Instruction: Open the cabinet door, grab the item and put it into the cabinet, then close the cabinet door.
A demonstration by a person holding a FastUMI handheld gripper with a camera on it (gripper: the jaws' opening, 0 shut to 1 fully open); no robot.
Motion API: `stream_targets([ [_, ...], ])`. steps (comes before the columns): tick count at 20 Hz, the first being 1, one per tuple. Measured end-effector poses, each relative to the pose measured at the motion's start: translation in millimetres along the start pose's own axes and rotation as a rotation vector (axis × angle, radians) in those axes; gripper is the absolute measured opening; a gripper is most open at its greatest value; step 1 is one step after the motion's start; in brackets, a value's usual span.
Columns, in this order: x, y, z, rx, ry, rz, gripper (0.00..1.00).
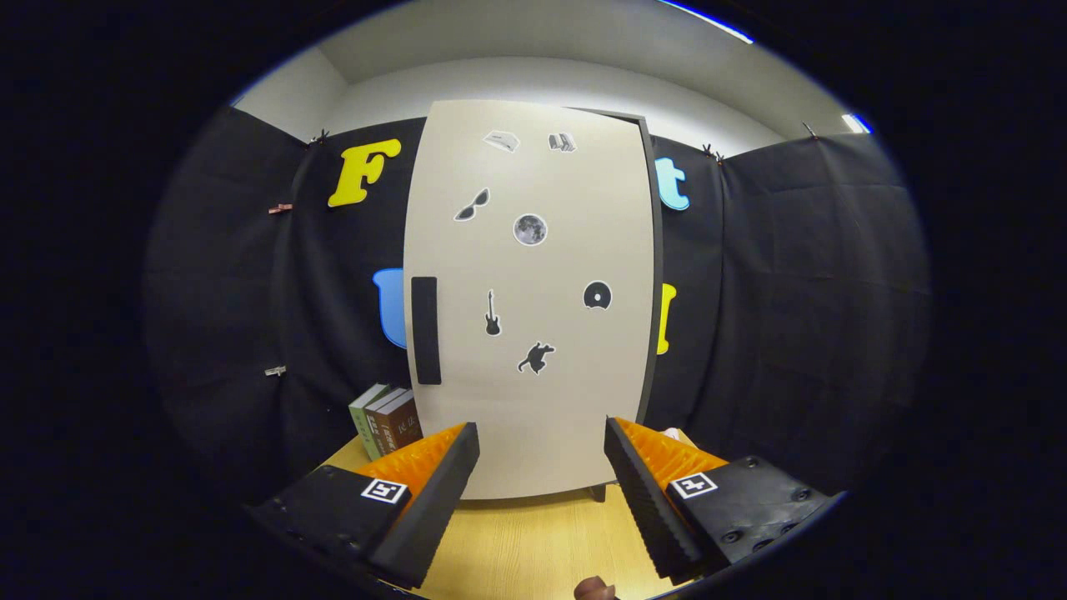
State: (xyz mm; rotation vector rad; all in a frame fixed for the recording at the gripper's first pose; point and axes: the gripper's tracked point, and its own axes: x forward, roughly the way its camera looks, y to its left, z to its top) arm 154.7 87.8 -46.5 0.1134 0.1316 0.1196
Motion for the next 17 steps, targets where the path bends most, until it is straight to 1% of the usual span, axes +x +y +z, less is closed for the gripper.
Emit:
stream_targets([
  [17, 1.6, -0.3, -3.0, -0.006, 0.01, 0.002, 0.98],
])
